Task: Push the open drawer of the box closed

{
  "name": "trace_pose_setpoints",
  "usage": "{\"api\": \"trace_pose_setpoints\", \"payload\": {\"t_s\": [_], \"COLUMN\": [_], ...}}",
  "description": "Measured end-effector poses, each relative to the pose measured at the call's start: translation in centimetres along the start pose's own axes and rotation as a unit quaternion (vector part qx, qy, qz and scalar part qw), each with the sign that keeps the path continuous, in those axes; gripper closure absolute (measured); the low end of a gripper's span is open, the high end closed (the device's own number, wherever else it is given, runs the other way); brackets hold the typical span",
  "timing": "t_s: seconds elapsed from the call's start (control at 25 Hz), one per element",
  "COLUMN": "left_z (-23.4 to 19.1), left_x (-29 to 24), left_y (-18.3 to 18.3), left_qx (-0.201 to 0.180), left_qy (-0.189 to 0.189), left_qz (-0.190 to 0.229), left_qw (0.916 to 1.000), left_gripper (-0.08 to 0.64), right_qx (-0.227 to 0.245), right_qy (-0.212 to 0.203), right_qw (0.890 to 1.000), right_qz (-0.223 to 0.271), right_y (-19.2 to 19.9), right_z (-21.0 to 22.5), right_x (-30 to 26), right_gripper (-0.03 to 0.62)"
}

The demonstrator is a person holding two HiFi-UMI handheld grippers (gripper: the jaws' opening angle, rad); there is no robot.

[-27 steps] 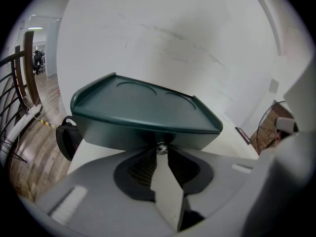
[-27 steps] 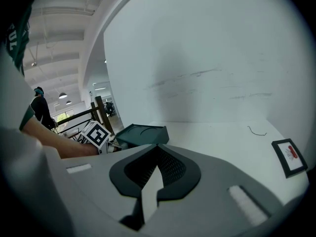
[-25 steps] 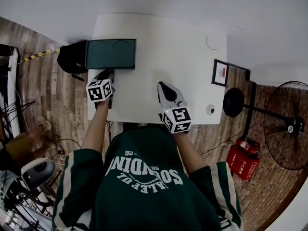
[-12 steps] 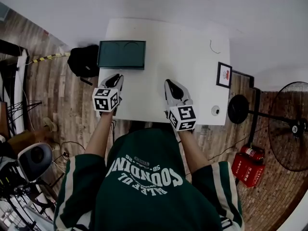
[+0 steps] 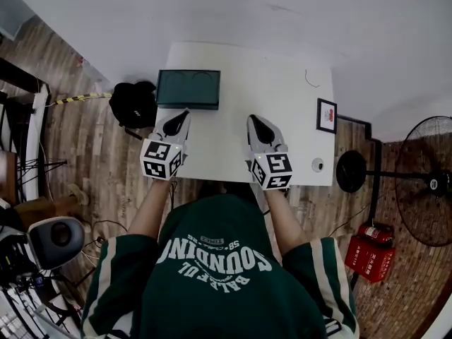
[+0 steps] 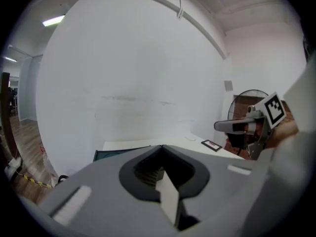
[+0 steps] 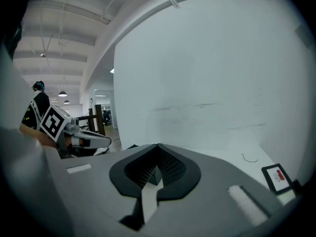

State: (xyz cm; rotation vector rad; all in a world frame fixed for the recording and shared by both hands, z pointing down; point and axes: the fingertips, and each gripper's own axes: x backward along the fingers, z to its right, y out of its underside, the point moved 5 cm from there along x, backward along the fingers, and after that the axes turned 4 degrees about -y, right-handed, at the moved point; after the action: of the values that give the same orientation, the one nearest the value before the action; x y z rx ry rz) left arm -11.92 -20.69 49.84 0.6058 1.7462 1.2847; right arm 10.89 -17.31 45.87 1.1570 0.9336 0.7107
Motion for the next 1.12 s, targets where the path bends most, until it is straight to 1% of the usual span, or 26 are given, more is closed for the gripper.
{"api": "trace_pose_setpoints", "payload": {"t_s": [0.12, 0.28, 1.12], "left_z": [0.5, 0.9, 2.2], "left_x": [1.1, 1.8, 2.8], "left_y": [-1.2, -1.9, -1.1], "left_qx": [-0.006, -0.015, -0.012], "left_qy": [0.003, 0.004, 0.009], "left_qz": [0.017, 0.026, 0.027], "left_qw": [0.9998, 0.9995, 0.9995], "left_gripper": [0.508, 0.508, 0.508], "right_qx": [0.005, 0.010, 0.008], "right_qy": [0.005, 0.011, 0.011], "right_qw": [1.000, 1.000, 1.000], "right_qz": [0.009, 0.018, 0.023], "right_y": [-0.7, -1.1, -0.4], "right_z": [-0.4, -0.5, -1.4], "right_x": [0.7, 1.6, 3.3], "right_gripper": [0.594, 0.594, 0.594]}}
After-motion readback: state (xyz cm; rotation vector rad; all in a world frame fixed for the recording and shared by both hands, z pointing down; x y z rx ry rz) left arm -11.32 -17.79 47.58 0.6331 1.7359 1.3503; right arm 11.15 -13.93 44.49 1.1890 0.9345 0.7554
